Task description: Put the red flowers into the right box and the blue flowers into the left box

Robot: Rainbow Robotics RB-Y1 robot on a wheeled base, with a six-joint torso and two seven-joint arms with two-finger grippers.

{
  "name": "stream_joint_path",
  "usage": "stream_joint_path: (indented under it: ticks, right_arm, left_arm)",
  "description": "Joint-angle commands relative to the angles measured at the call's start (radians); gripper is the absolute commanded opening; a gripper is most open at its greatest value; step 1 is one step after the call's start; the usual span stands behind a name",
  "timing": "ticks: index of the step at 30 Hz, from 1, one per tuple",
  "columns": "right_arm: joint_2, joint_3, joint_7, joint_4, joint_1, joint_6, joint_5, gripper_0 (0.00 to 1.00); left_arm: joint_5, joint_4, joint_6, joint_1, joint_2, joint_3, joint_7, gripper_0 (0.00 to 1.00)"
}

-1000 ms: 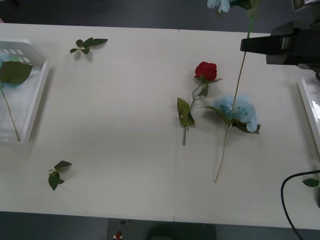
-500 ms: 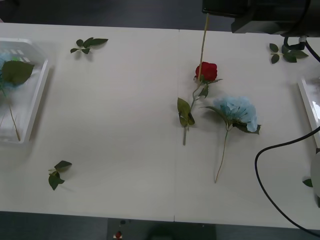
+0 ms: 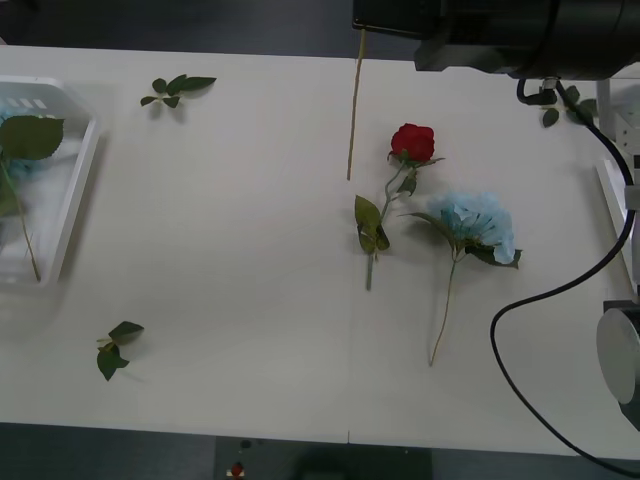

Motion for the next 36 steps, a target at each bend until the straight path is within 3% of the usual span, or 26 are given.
stream_joint_path:
  ticks: [1,7,20,28,36]
  right_arm:
    - [0.007,0.016,-0.014,-0.038,-0.055,-0.003,-0.003,0.0]
    - [0.007,0.034,-0.008,-0.036,-0.055,-0.003,-0.001,0.0]
    - [0.007,0.034,-0.008,-0.036,-0.055,-0.003,-0.001,0.0]
    - [0.007,0.034,-0.008,-0.036,-0.055,-0.003,-0.001,0.0]
    - [0.007,0.034,-0.008,-0.036,-0.055,-0.003,-0.001,0.0]
  left_arm:
    - [0.112,-0.204,0.109,0.038,0.022,0.102,-0.012,1.0]
    - [0.25,-0.431,0.228,0.035,-0.024,0.16,0.016,1.0]
    - [0.456,-0.879,0.228,-0.023,-0.215,0.12,0.254,1.0]
    - [0.459,-0.962,0.224,-0.153,-0.336,-0.02,0.361,1.0]
    - [0.395,-0.962,0.211,-0.242,-0.365,-0.196,0.363,1.0]
